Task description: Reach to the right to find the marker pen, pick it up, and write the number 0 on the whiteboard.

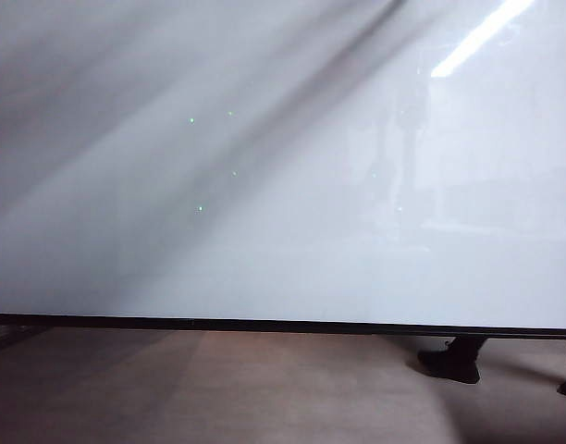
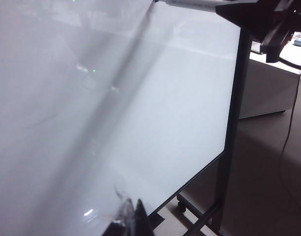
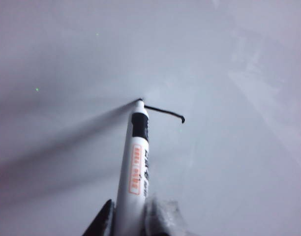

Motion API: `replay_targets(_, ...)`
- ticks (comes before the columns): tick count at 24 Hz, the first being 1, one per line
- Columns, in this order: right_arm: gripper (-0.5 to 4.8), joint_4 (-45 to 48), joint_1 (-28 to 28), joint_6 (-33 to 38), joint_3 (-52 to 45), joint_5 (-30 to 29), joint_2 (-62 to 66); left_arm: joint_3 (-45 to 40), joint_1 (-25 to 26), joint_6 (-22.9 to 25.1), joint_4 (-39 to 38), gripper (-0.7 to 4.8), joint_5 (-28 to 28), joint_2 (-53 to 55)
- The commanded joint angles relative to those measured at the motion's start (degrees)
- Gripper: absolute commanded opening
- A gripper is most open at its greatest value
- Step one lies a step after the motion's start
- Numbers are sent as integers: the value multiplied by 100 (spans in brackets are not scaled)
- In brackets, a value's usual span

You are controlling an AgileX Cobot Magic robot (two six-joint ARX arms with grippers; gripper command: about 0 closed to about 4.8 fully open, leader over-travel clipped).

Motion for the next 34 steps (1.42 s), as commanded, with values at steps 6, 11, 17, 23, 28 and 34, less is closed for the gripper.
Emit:
replay_targets(6, -4, -546, 0, 9, 20, 205, 70, 17, -2, 2, 37, -5, -11, -22)
replay_targets(11, -4, -807, 0, 35, 17, 223, 70, 17, -2, 2, 37, -5, -11, -22)
replay_targets(17, -4, -872, 0, 52, 17, 247, 72, 17, -2, 2, 35, -5, -11, -22)
replay_targets(23, -4, -1080, 0, 164, 17, 243, 131, 17, -2, 2, 26, -5, -11, -22)
replay_targets(28, -4, -1121, 0, 164, 17, 243, 144, 17, -2, 2, -11, -5, -11, -22)
replay_targets(34, -4, -1185, 0, 162, 17, 245, 142, 17, -2, 2, -13, -5, -11, -22)
